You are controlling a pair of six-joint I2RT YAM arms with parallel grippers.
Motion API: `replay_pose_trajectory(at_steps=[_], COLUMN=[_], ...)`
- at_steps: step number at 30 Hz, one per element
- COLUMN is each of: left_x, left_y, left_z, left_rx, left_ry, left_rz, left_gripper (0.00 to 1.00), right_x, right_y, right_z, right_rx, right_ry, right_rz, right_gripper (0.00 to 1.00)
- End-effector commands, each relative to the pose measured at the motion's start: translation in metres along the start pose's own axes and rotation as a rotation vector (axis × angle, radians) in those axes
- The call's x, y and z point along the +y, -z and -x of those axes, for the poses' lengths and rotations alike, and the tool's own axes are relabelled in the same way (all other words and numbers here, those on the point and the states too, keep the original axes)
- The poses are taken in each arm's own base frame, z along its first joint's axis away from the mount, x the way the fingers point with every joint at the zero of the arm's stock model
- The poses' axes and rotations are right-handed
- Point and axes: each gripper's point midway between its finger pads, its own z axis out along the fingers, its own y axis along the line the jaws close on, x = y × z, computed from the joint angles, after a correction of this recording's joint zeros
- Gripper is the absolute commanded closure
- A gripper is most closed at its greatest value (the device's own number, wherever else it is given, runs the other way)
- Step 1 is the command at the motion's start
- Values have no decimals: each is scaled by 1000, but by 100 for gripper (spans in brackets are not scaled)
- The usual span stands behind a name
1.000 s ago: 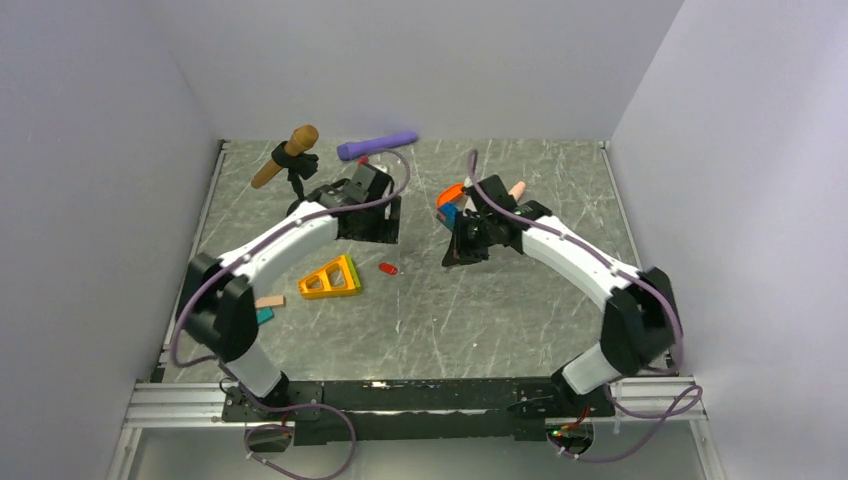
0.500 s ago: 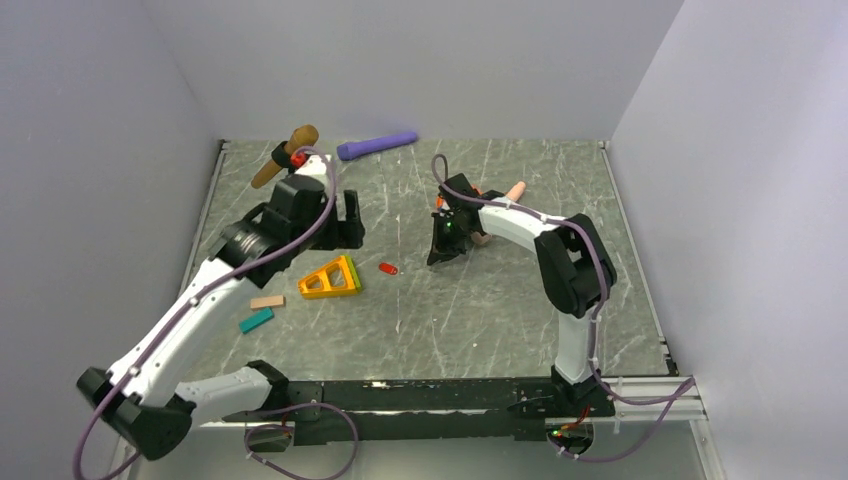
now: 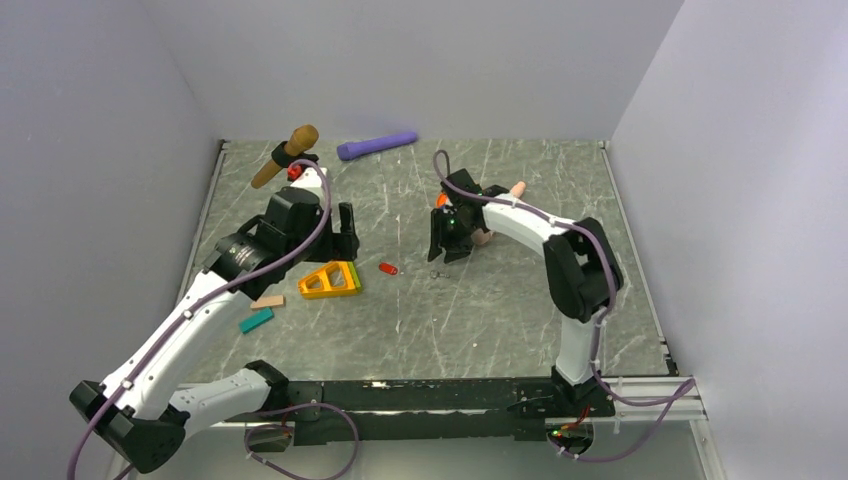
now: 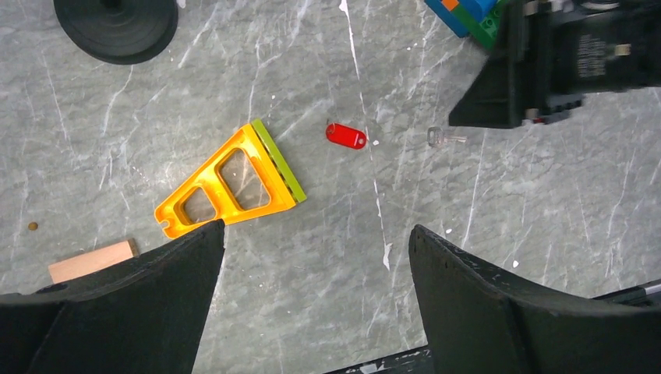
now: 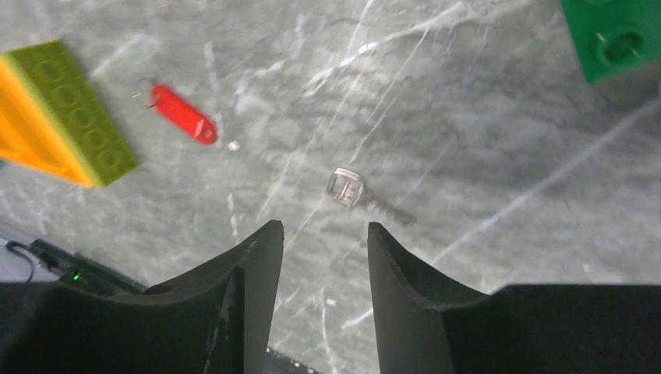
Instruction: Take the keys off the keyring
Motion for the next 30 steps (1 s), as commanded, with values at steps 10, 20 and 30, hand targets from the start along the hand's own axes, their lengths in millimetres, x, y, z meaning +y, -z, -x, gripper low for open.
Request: replay_pose_trajectory(at_steps=[10, 20, 30], left_x=[-14, 8, 100], left_y=[13, 37, -18], left_z=[51, 73, 26], left_rx=[-204, -452, -472], left_ry=[-71, -163, -164], left_rz=[-73, -28, 345], left_gripper=[7, 1, 1], right_x=[33, 24, 8], right_y=[187, 254, 225], right_z=[11, -4, -14], right_rx=[-419, -731, -764], right_ry=[255, 325, 423], right_rz=[93, 137, 135], right_gripper=[1, 0, 0])
